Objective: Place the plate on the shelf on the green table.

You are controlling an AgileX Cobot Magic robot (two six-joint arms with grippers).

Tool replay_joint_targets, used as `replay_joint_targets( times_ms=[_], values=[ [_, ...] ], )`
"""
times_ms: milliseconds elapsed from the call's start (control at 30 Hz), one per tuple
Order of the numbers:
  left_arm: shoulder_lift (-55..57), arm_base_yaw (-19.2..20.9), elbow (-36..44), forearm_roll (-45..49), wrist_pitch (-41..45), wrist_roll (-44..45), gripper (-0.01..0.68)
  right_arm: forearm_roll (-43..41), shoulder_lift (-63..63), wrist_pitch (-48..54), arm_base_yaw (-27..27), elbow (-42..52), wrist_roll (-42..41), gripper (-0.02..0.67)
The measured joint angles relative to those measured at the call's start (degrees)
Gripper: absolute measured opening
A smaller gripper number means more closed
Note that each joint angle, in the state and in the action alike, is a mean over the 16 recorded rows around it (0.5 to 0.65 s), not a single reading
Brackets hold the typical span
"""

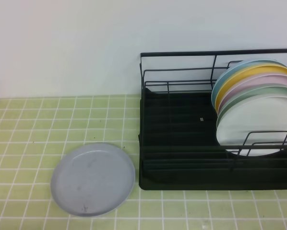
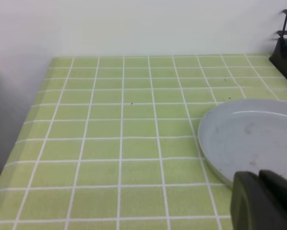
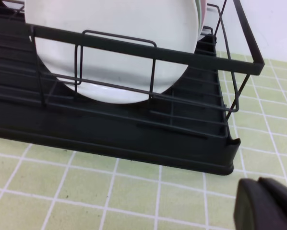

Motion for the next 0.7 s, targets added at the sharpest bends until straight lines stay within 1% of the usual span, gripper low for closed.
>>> replay_joint_targets(
  times_ms=[700],
  values=[
    [0.00,0.00,0.00,0.00,0.00,0.00,-0.003,-0.02,-0.11,-0.33,0.00,0.19,0.01,-0.003]
  ],
)
